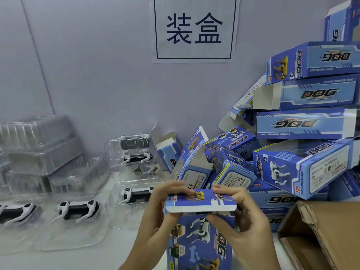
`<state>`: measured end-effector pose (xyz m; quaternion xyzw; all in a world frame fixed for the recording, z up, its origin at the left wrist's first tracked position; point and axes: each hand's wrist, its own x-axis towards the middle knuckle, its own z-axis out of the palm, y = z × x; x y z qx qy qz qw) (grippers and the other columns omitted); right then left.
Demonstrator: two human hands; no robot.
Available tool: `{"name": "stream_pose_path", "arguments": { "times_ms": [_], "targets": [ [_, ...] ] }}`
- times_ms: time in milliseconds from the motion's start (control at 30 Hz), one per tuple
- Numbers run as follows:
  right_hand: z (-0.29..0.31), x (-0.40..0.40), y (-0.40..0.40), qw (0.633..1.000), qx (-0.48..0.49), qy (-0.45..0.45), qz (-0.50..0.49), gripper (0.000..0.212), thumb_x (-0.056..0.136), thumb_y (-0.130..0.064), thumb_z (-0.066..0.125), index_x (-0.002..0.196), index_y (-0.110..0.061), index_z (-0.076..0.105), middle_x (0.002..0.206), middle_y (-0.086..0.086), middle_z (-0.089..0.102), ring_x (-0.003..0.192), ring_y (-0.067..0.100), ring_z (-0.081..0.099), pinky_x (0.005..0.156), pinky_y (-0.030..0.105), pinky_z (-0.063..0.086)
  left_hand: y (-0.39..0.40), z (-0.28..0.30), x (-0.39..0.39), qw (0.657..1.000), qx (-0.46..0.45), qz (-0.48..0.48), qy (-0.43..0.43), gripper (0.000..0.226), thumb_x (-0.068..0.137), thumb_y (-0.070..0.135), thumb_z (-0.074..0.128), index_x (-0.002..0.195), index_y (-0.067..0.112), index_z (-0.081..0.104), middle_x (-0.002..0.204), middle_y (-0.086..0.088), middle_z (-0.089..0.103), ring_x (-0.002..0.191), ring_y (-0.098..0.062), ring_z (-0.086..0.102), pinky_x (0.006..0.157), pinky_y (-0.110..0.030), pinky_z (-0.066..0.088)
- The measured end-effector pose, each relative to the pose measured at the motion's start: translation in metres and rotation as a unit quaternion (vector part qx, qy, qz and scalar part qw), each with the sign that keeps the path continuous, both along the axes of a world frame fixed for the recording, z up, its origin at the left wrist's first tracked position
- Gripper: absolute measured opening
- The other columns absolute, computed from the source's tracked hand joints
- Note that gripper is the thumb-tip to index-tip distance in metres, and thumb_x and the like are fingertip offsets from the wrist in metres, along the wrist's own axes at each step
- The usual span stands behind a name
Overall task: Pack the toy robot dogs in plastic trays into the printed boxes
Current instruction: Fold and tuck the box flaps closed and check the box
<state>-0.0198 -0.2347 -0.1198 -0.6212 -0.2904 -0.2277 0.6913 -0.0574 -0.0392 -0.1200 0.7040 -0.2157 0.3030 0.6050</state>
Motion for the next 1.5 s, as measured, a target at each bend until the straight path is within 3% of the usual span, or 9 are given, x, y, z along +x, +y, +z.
{"name": "stream_pose_path", "arguments": {
  "times_ms": [133,233,367,533,733,867,1033,1233,1500],
  "targets": [
    [0.001,-0.001,-0.002,0.999,-0.023,-0.032,0.000,0.038,0.079,-0.054,0.085,0.101,-0.028,0.067,0.123,0.002,0.070,0.130,0.026,0.063,0.095,0.037,0.058,0.005,-0.001,-0.002,0.997,0.075,0.006,-0.013,0.037,0.096,0.034,0.062,0.129,0.018,0.066,0.132,-0.009,0.066,0.130,-0.036,0.059,0.106,-0.044,0.048],
    [-0.004,-0.003,-0.003,0.999,-0.025,-0.020,-0.001,0.045,0.084,-0.060,0.078,0.103,-0.024,0.058,0.128,0.002,0.069,0.131,0.024,0.061,0.092,0.033,0.059,-0.001,0.002,0.000,0.998,0.048,0.041,-0.033,0.028,0.101,0.048,0.061,0.118,0.028,0.071,0.124,-0.004,0.072,0.122,-0.030,0.065,0.100,-0.038,0.051],
    [-0.006,-0.006,0.000,1.000,0.027,0.014,0.006,0.045,0.092,-0.059,0.068,0.100,-0.023,0.042,0.126,0.009,0.072,0.128,0.027,0.064,0.091,0.036,0.058,-0.006,0.003,-0.001,0.998,0.037,0.048,-0.036,0.016,0.101,0.035,0.060,0.113,0.032,0.070,0.119,-0.004,0.074,0.120,-0.028,0.067,0.097,-0.035,0.054],
    [-0.007,-0.005,0.001,1.000,0.012,0.009,0.014,0.038,0.097,-0.046,0.065,0.119,-0.020,0.049,0.128,0.008,0.071,0.128,0.027,0.063,0.090,0.024,0.057,-0.002,0.006,-0.005,0.999,0.032,-0.006,-0.012,0.011,0.101,0.031,0.058,0.107,0.030,0.068,0.126,-0.007,0.069,0.127,-0.031,0.062,0.094,-0.042,0.054],
    [-0.007,-0.005,0.003,1.000,-0.011,-0.015,0.007,0.024,0.102,-0.040,0.057,0.115,-0.020,0.058,0.128,0.008,0.068,0.130,0.028,0.060,0.089,0.022,0.056,0.002,0.007,-0.005,0.999,0.023,-0.021,-0.012,0.017,0.103,0.042,0.063,0.103,0.026,0.070,0.127,-0.010,0.069,0.127,-0.037,0.061,0.097,-0.047,0.052],
    [-0.007,-0.009,0.006,1.000,-0.004,-0.017,0.002,0.033,0.102,-0.051,0.056,0.110,-0.020,0.060,0.132,0.009,0.063,0.131,0.033,0.056,0.077,0.030,0.061,0.002,0.005,-0.003,0.999,0.026,-0.020,-0.022,0.020,0.103,0.041,0.064,0.103,0.023,0.071,0.125,-0.010,0.072,0.127,-0.038,0.061,0.098,-0.056,0.050],
    [-0.011,-0.010,0.007,0.996,-0.005,-0.068,-0.052,0.022,0.105,-0.048,0.053,0.103,-0.027,0.062,0.134,0.007,0.063,0.129,0.037,0.059,0.075,0.047,0.062,0.001,0.007,-0.003,0.999,0.033,-0.020,-0.030,0.020,0.101,0.044,0.066,0.102,0.026,0.072,0.121,-0.005,0.075,0.129,-0.035,0.061,0.095,-0.061,0.053],
    [-0.009,-0.013,0.007,0.984,-0.032,-0.137,-0.112,0.017,0.107,-0.039,0.050,0.100,-0.026,0.059,0.126,0.000,0.067,0.123,0.033,0.063,0.076,0.056,0.060,0.003,0.008,-0.003,0.998,0.045,-0.023,-0.037,0.020,0.099,0.046,0.068,0.100,0.027,0.072,0.119,-0.001,0.077,0.128,-0.032,0.062,0.093,-0.062,0.054],
    [-0.007,-0.010,0.002,0.979,-0.064,-0.150,-0.120,0.011,0.106,-0.030,0.054,0.095,-0.031,0.056,0.124,-0.004,0.070,0.112,0.028,0.068,0.077,0.043,0.056,0.000,0.004,-0.003,0.997,0.060,-0.011,-0.050,0.017,0.102,0.042,0.063,0.102,0.026,0.068,0.120,-0.001,0.075,0.127,-0.033,0.062,0.091,-0.059,0.055]
  ]
}}
